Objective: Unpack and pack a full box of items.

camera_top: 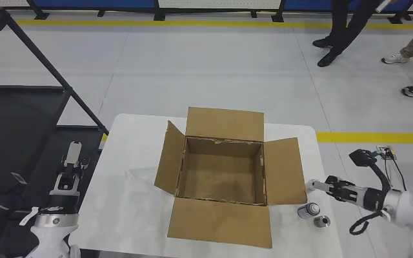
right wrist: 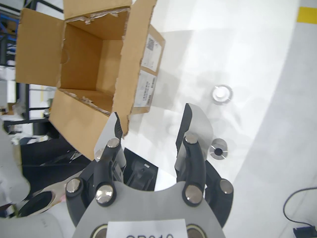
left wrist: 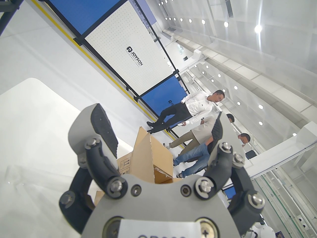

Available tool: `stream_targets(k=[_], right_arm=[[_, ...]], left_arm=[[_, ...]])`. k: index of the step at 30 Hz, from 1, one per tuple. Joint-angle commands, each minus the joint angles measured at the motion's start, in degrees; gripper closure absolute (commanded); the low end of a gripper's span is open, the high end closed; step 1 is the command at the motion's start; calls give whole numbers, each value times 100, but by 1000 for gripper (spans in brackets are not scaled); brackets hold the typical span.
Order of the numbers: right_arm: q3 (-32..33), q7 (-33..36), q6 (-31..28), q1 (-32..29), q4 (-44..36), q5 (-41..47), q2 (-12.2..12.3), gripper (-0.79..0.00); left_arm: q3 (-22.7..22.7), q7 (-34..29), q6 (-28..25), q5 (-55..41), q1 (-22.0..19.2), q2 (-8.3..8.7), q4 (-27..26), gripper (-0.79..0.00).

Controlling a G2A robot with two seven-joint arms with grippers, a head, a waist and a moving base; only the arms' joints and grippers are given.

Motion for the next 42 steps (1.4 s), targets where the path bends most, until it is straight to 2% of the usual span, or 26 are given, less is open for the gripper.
stream_targets(k=[1, 5, 7, 9, 10, 12, 16, 20, 24, 27, 29, 40, 41, 42], right_arm=[[-211, 236, -124, 532, 661, 328, 39, -480], [-576, 461, -289, 1123, 1544, 574, 97, -499], [-724, 494, -370, 1310, 1863, 624, 119, -419], [-886, 519, -449, 1441, 2059, 712, 133, -422], [-952, 510, -478, 1491, 2137, 747, 139, -388], [-1085, 476, -524, 1551, 2234, 809, 149, -357], [-1270, 408, -596, 1615, 2359, 921, 175, -206], [-1380, 340, -603, 1627, 2384, 999, 210, -108], [-1494, 300, -563, 1644, 2372, 1070, 243, -52], [-1586, 249, -530, 1645, 2341, 1123, 264, -49], [-1658, 212, -503, 1654, 2317, 1144, 277, 0], [-2053, -65, -403, 1714, 2137, 1095, 338, 0], [-2074, -99, -376, 1712, 2108, 1083, 344, -49], [-2082, -134, -357, 1708, 2075, 1066, 353, -157]], left_arm=[[0, 0, 0, 0, 0, 0, 0, -785], [0, 0, 0, 0, 0, 0, 0, -785], [0, 0, 0, 0, 0, 0, 0, -785], [0, 0, 0, 0, 0, 0, 0, -785], [0, 0, 0, 0, 0, 0, 0, -785], [0, 0, 0, 0, 0, 0, 0, -785], [0, 0, 0, 0, 0, 0, 0, -785], [0, 0, 0, 0, 0, 0, 0, -785], [0, 0, 0, 0, 0, 0, 0, -785], [0, 0, 0, 0, 0, 0, 0, -785], [0, 0, 0, 0, 0, 0, 0, -785], [0, 0, 0, 0, 0, 0, 0, -785], [0, 0, 0, 0, 0, 0, 0, -785], [0, 0, 0, 0, 0, 0, 0, -785]])
